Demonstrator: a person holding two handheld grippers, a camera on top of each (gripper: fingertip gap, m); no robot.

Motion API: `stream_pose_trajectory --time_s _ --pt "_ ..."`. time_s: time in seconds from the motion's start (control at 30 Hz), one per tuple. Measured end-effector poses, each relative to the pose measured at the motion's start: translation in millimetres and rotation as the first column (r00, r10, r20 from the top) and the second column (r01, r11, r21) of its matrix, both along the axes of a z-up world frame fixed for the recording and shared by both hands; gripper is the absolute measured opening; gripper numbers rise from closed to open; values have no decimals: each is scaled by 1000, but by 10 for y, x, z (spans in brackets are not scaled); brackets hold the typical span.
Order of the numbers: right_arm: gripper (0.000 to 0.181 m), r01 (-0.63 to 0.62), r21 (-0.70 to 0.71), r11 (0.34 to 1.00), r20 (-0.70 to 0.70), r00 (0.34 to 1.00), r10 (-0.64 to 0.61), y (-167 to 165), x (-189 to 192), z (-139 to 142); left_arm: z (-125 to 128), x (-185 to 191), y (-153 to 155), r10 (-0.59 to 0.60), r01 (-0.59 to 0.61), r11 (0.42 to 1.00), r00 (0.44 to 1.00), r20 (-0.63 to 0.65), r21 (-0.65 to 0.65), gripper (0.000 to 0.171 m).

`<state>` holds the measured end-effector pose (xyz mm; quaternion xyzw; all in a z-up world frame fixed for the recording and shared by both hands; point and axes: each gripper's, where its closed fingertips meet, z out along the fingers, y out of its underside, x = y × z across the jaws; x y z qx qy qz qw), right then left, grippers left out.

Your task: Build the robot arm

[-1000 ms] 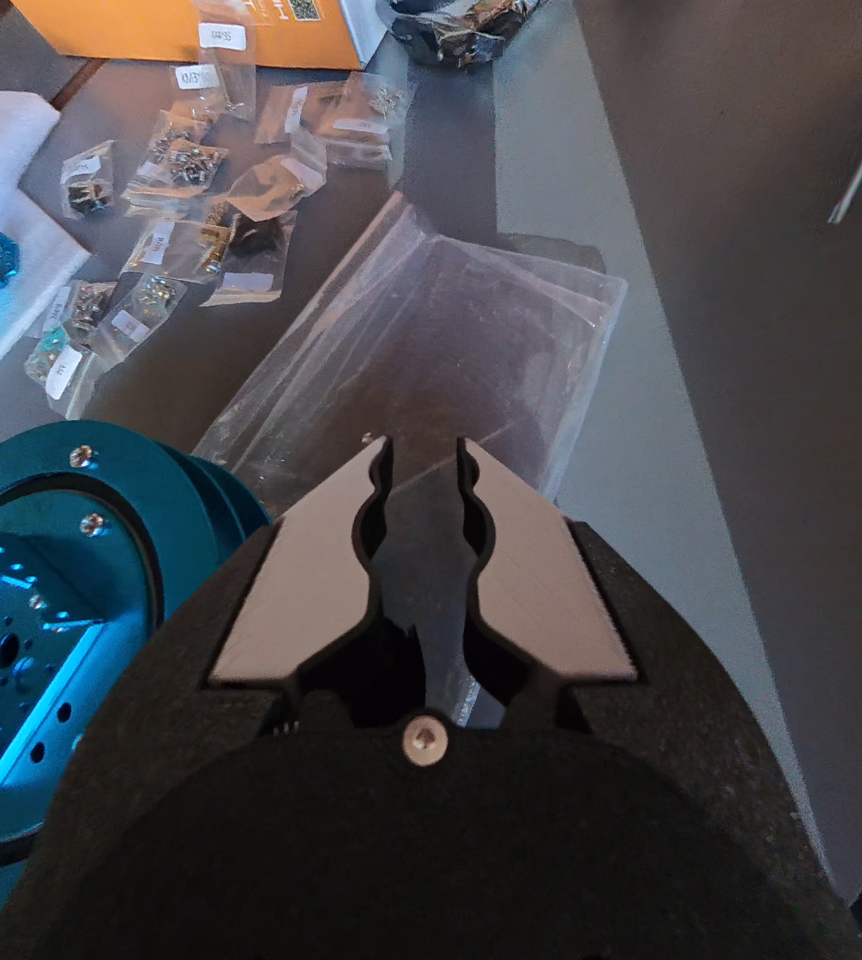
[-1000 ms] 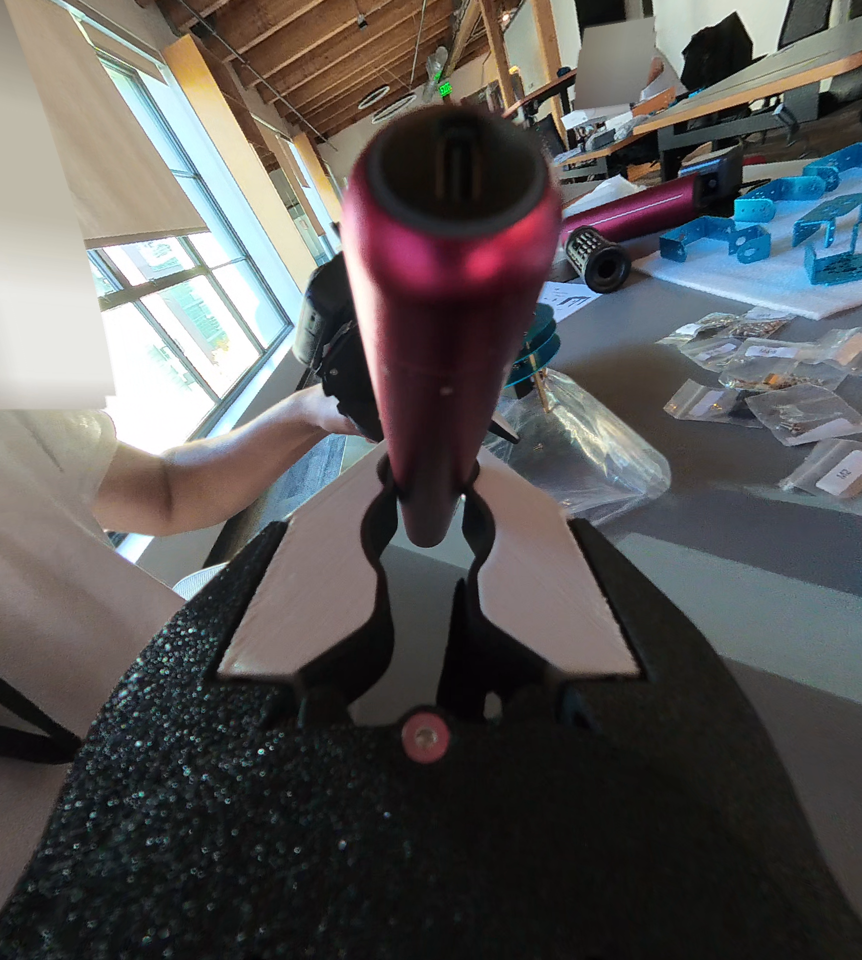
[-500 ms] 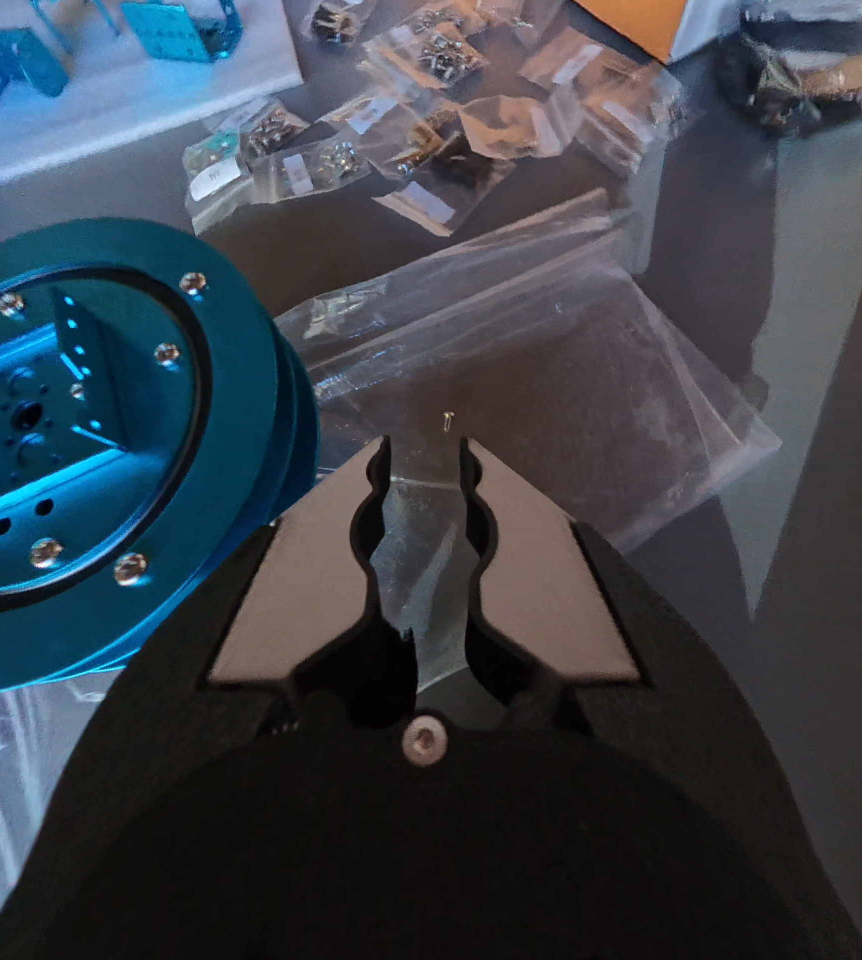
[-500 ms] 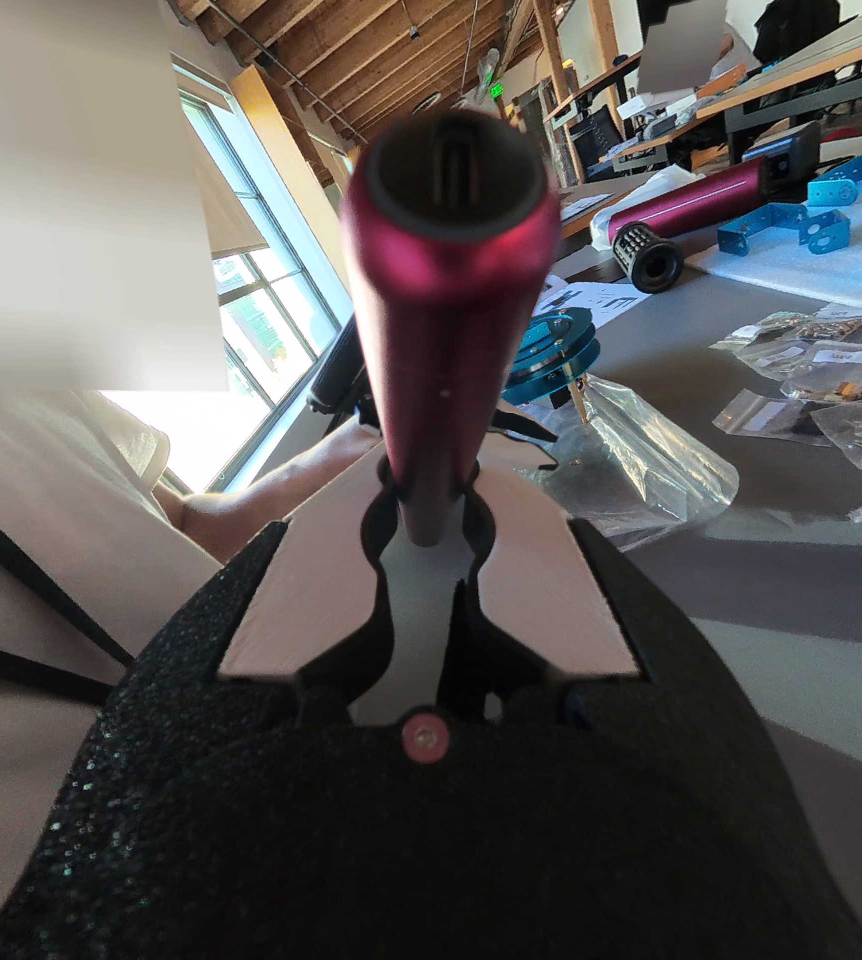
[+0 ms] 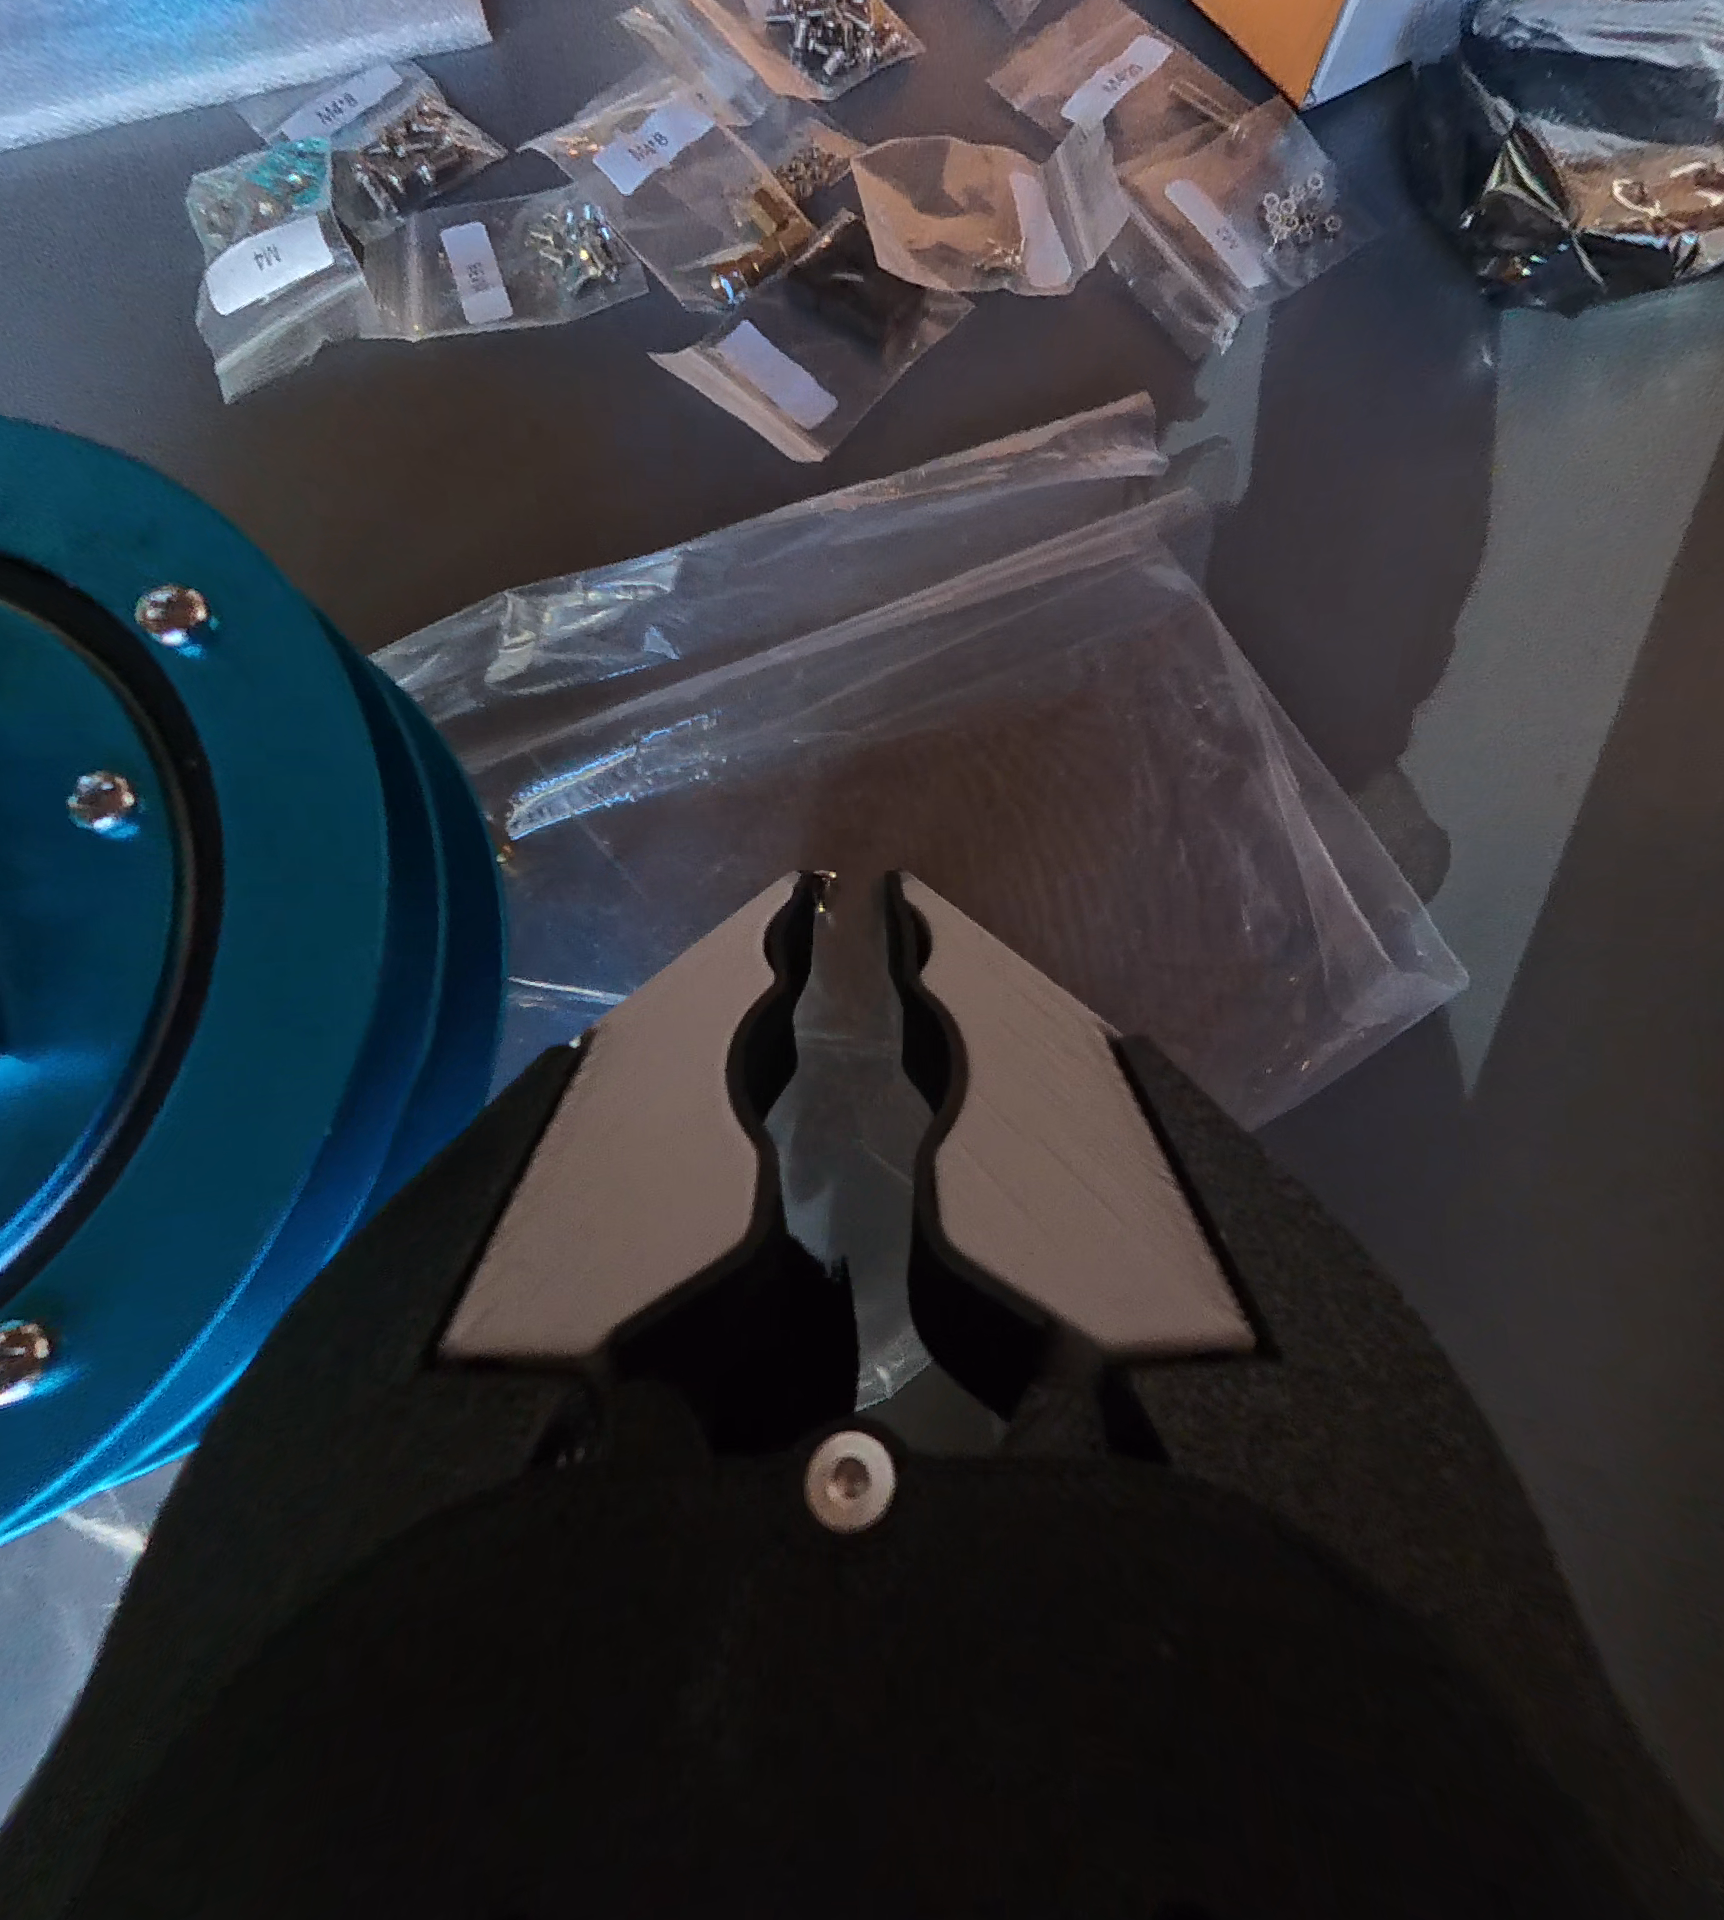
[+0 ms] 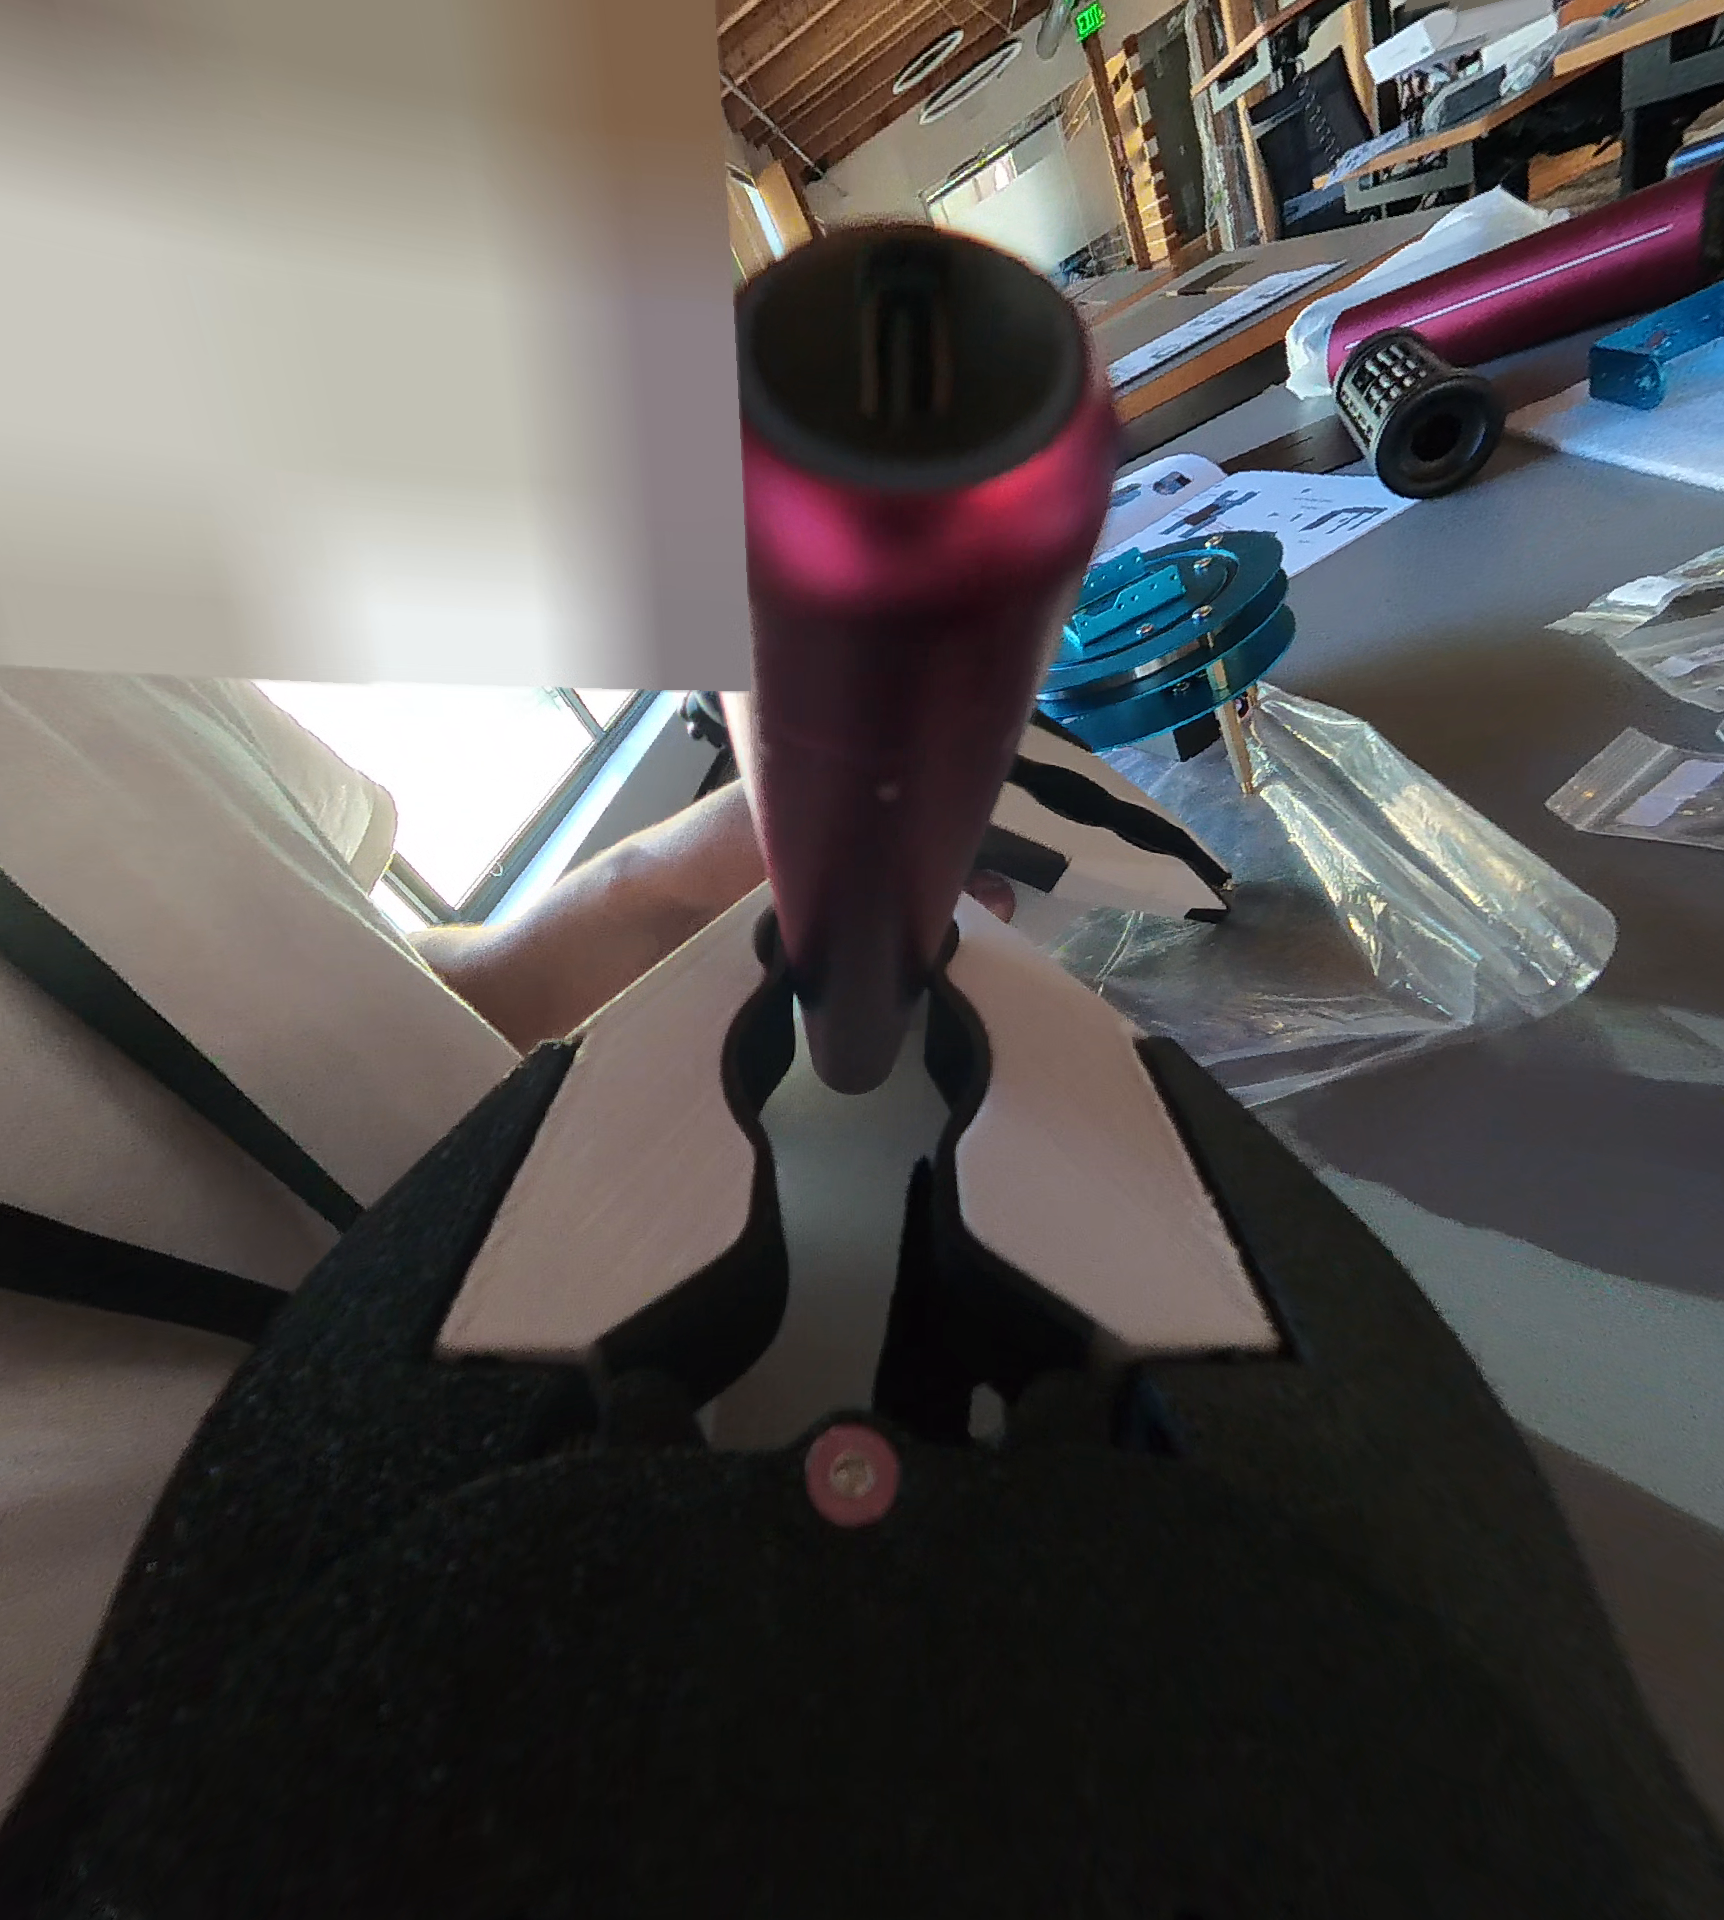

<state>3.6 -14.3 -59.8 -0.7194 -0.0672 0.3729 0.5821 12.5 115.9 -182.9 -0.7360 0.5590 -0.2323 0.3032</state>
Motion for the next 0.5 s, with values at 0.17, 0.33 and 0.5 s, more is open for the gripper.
stream_pose_trajectory --time_s 0.17,0.33,0.5 --pt "18 1 -7 1000 -6 1000 -1 0 10 -16 -1 -50 -29 -62 62 998 998 -9 -10 4" --pt "18 14 -7 1000 -11 1000 -14 53 45 -8 57 -174 -124 -205 203 976 978 23 79 3" --pt "18 6 2 1000 -20 1000 -6 294 69 163 567 -297 -328 -366 333 930 874 319 155 3"
